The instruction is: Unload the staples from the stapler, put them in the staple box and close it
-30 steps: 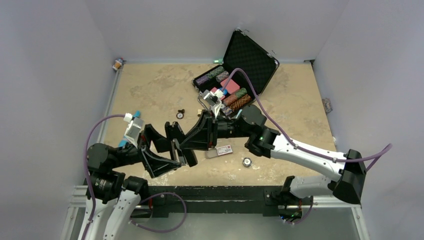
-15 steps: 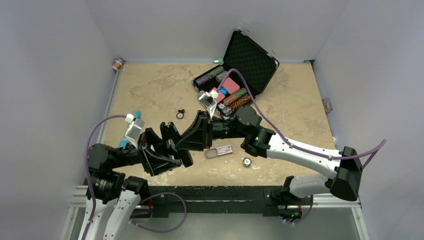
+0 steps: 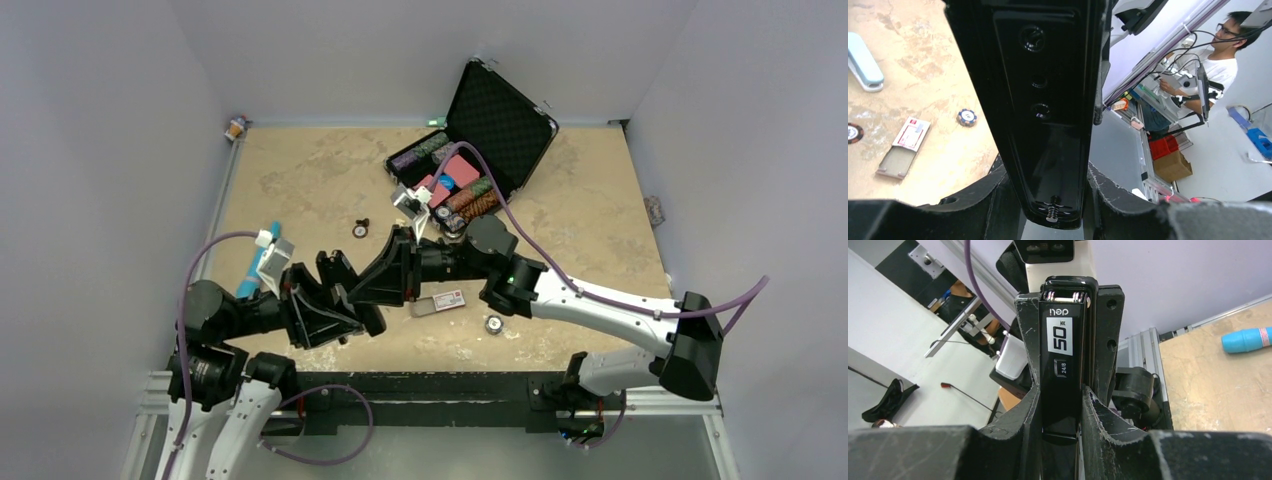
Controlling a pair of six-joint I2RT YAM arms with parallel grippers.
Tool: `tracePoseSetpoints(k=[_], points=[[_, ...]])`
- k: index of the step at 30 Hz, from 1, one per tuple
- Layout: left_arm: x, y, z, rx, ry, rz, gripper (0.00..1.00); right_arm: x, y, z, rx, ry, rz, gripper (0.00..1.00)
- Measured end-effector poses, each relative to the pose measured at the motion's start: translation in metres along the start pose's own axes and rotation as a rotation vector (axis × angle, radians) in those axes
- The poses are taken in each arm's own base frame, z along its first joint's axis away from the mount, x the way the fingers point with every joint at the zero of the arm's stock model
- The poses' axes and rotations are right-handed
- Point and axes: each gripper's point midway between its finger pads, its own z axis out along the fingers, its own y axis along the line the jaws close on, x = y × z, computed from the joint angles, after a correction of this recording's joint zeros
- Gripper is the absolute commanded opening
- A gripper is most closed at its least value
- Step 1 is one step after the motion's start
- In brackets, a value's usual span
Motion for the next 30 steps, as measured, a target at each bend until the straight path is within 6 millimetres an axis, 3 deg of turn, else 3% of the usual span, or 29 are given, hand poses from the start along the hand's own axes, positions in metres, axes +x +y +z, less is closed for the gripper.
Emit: tracePoseSetpoints(k=[3,7,13,18,21,25,30], points=[[0.005,0.006,-0.001,-0.032,0.014,-0.014,0.00,0.004,-0.008,0.000,0.039,0.010,0.002,0.54],[0.015,0.018,-0.003,-0.083,0.039,-0.052,0.00,0.002,-0.025,-0.006,0.153,-0.010,0.012,0.65],[0.026,0.044,-0.005,-0.199,0.067,-0.110,0.00,-0.011,-0.034,-0.029,0.313,-0.073,0.018,0.65],[0.030,0.079,-0.012,-0.393,0.074,-0.150,0.00,-0.015,-0.039,-0.056,0.429,-0.142,0.040,0.58],[0.033,0.105,-0.020,-0.526,0.080,-0.180,0.00,-0.003,-0.053,-0.074,0.514,-0.159,0.091,0.54],[0.034,0.134,-0.032,-0.691,0.104,-0.202,0.00,0.034,-0.079,-0.093,0.623,-0.147,0.180,0.53],[0.031,0.157,-0.038,-0.795,0.161,-0.173,0.00,0.071,-0.092,-0.093,0.700,-0.096,0.246,0.47]])
